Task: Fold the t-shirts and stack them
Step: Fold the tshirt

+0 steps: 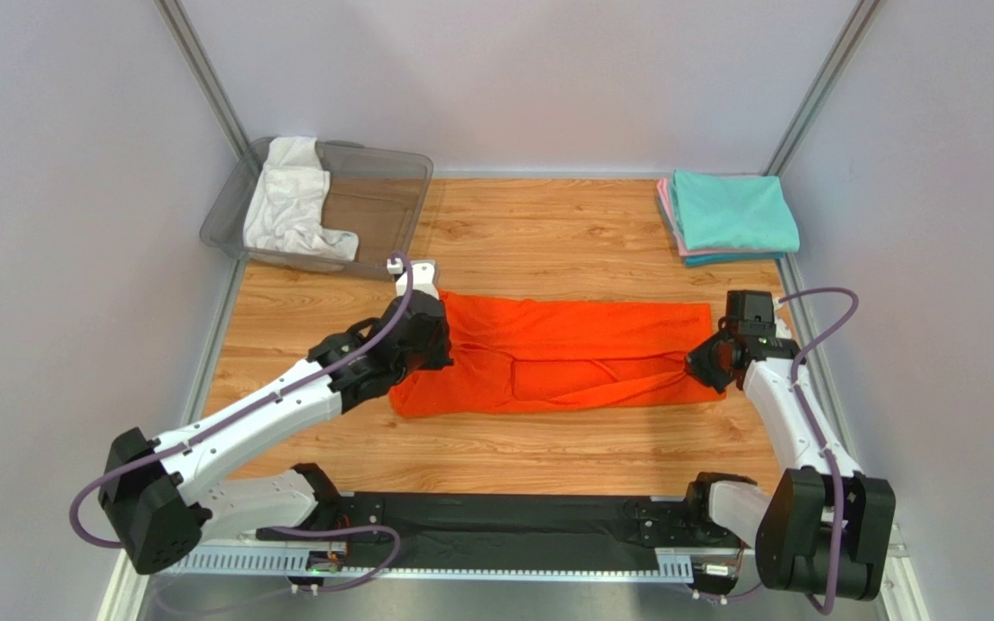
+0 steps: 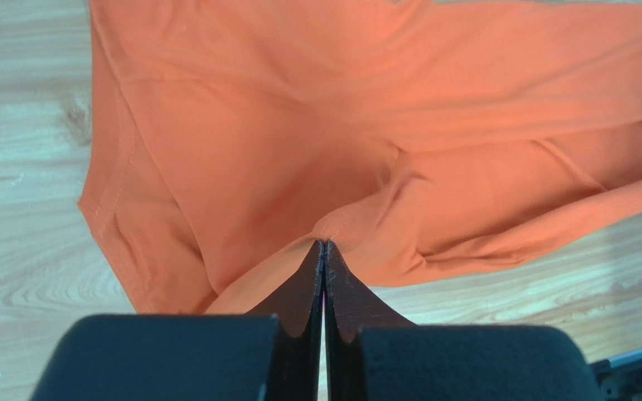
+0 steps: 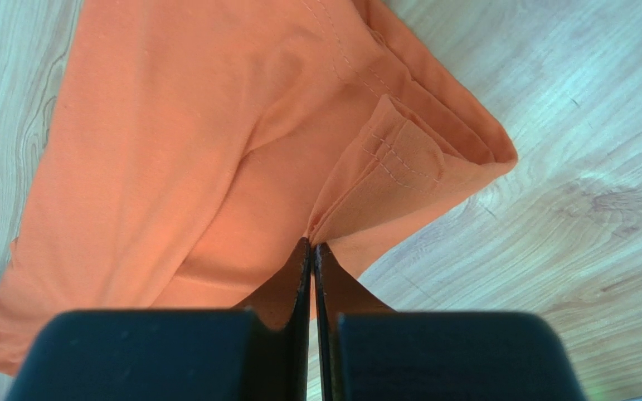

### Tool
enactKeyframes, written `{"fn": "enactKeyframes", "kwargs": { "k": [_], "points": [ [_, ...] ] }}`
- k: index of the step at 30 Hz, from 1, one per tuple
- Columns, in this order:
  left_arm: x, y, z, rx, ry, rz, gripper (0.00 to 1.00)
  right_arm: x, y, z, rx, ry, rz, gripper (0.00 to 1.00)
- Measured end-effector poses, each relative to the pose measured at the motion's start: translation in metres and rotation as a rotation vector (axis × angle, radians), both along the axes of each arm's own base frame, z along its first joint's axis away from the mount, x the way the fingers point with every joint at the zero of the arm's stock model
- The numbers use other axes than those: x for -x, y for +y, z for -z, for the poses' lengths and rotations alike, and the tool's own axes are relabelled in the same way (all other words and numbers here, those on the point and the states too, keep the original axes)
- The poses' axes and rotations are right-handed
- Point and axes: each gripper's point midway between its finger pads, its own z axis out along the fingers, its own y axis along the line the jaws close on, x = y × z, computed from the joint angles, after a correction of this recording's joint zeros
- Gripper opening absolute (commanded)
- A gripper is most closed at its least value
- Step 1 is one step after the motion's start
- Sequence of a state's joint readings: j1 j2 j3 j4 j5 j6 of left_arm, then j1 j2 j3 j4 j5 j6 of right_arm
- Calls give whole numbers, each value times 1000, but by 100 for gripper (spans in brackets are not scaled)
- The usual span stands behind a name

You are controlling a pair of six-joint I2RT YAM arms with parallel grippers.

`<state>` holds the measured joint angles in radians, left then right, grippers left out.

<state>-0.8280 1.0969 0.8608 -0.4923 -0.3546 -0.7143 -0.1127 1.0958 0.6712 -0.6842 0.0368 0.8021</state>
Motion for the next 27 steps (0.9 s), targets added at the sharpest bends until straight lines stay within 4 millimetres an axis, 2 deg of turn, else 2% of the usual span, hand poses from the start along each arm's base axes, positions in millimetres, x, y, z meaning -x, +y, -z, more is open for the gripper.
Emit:
{"fn": "enactKeyframes", "kwargs": {
  "k": [10, 17, 22, 24, 27],
  "points": [
    [-40, 8, 4, -46, -27, -9, 0, -16, -2, 1, 5, 24, -22, 0],
    [-67, 5, 3, -41, -81, 37, 0, -26, -3, 11, 2, 62, -27, 3],
    [-88, 9, 14, -42, -80, 32, 0, -32, -4, 18, 3, 81, -29, 4],
    [-96, 15, 22, -50, -67, 13, 0, -34, -5, 21, 2, 89, -26, 7],
    [-107, 23, 33, -52, -46, -13, 0, -36, -8, 24, 3, 103, -18, 26]
  ]
}}
